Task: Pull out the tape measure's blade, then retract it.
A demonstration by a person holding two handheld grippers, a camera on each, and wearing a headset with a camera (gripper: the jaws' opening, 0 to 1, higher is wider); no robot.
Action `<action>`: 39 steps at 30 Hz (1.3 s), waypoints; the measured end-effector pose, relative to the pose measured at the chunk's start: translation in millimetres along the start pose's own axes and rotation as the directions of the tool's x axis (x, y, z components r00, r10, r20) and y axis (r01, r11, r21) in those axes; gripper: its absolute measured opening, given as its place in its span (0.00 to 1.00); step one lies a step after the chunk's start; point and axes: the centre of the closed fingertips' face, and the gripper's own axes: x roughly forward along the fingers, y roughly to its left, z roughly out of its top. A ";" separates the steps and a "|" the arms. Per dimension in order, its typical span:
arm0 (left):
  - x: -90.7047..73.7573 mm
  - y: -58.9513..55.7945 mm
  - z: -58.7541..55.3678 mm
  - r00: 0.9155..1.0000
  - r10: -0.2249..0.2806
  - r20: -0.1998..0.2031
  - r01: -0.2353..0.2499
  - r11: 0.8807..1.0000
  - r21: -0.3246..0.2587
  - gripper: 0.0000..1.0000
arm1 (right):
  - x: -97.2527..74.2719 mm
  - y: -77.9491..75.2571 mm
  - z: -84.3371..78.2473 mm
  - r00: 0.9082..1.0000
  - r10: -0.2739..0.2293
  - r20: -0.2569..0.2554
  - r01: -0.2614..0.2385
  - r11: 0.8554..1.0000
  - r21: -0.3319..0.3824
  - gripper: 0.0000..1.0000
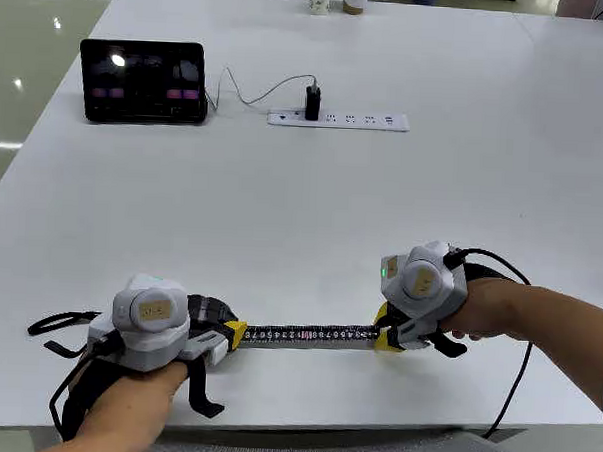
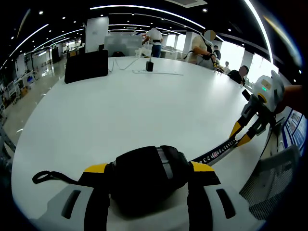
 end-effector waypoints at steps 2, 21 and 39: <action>0.1 0.1 0.0 1.000 0.000 0.000 0.000 1.000 0.000 0.60 | 0.1 0.0 0.6 1.000 0.001 -0.001 -0.001 1.000 -0.002 0.11; -0.6 -1.1 0.1 1.000 0.000 0.001 0.000 1.000 -0.001 0.60 | 1.8 1.4 7.4 1.000 0.007 0.001 -0.007 1.000 -0.004 0.12; -0.6 -0.5 0.7 1.000 -0.001 0.002 0.001 1.000 -0.001 0.60 | 5.4 1.9 14.8 1.000 0.006 0.015 -0.005 1.000 -0.025 0.12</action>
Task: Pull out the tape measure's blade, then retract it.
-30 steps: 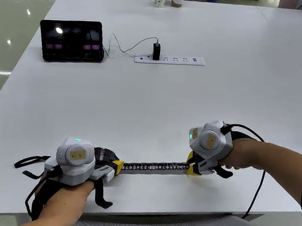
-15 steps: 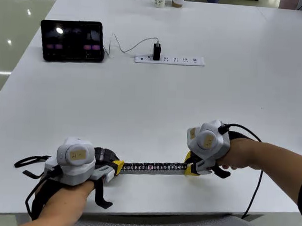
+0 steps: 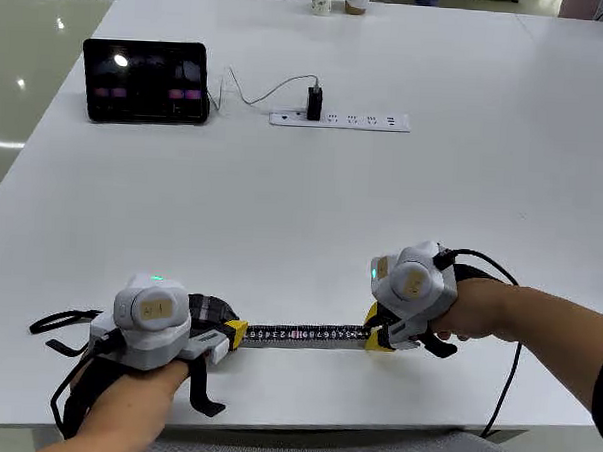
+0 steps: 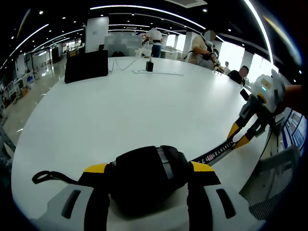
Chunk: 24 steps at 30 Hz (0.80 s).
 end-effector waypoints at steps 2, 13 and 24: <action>-0.1 0.0 0.1 1.000 0.000 0.000 0.000 1.000 0.000 0.60 | 0.5 -0.2 0.8 1.000 0.000 -0.004 0.000 1.000 -0.006 0.12; -0.1 0.3 0.4 1.000 0.000 0.000 0.000 1.000 0.000 0.60 | 2.0 0.5 5.2 1.000 0.002 0.012 -0.002 1.000 -0.005 0.12; -0.1 0.2 0.5 1.000 0.000 0.000 0.000 1.000 0.000 0.60 | 4.0 1.5 9.9 0.999 0.006 0.036 -0.005 1.000 -0.026 0.11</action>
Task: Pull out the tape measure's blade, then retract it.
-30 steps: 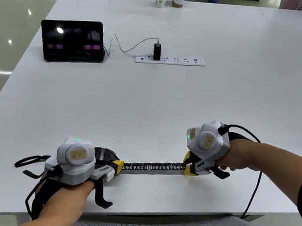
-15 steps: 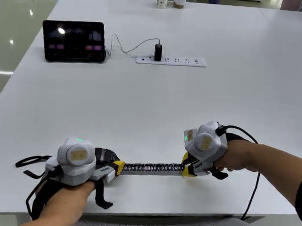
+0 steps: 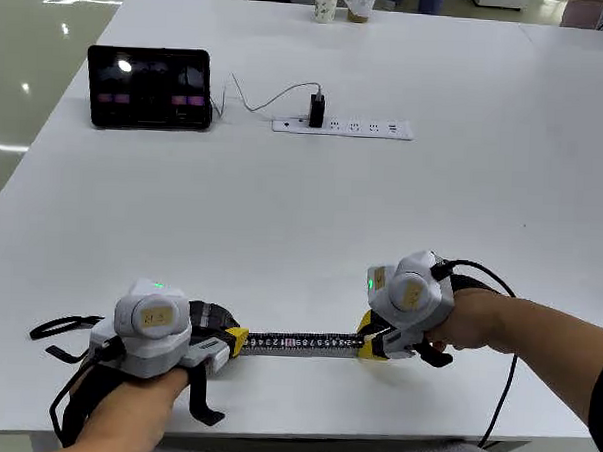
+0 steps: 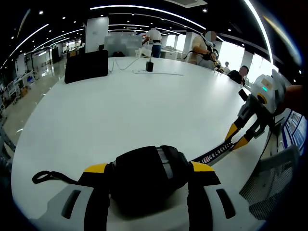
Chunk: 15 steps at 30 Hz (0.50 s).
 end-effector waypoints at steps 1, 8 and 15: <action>0.1 0.0 0.0 1.000 0.000 0.000 0.000 1.000 0.000 0.60 | 0.2 0.0 0.3 1.000 0.000 -0.001 0.000 1.000 0.001 0.11; -0.2 -0.5 -0.1 1.000 0.000 0.000 0.000 1.000 0.000 0.60 | 1.3 0.1 2.5 1.000 -0.002 0.003 0.002 1.000 0.006 0.12; -0.1 -0.7 -0.4 1.000 0.000 0.001 0.000 1.000 0.000 0.60 | 2.4 0.3 4.8 1.000 -0.003 0.003 0.003 1.000 0.006 0.12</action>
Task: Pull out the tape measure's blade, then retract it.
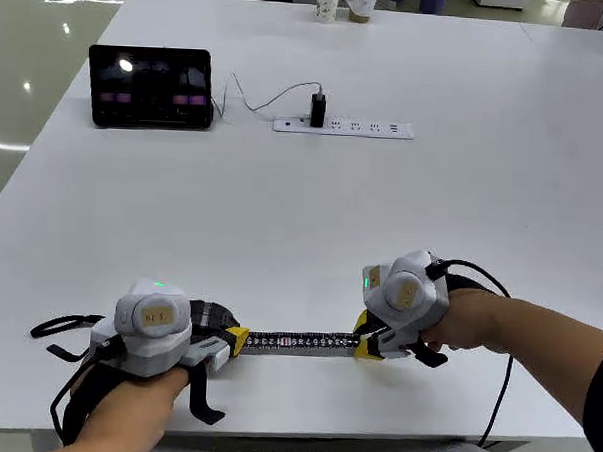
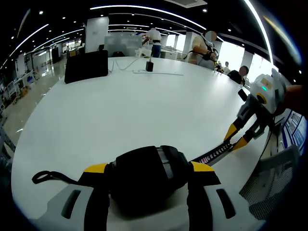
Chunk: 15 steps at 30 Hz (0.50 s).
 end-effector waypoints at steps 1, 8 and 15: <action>0.0 0.0 0.0 1.000 0.000 0.000 0.000 1.000 0.000 0.60 | 0.1 0.0 0.2 1.000 0.000 0.001 0.000 1.000 0.000 0.12; 0.1 0.4 -0.3 1.000 0.000 0.001 0.000 1.000 0.000 0.60 | 0.7 -0.2 2.0 1.000 0.002 0.001 -0.002 1.000 -0.001 0.12; 0.4 0.6 -0.4 1.000 0.000 0.000 0.000 1.000 -0.001 0.60 | 2.0 -0.6 3.7 1.000 0.001 -0.001 -0.001 1.000 -0.003 0.12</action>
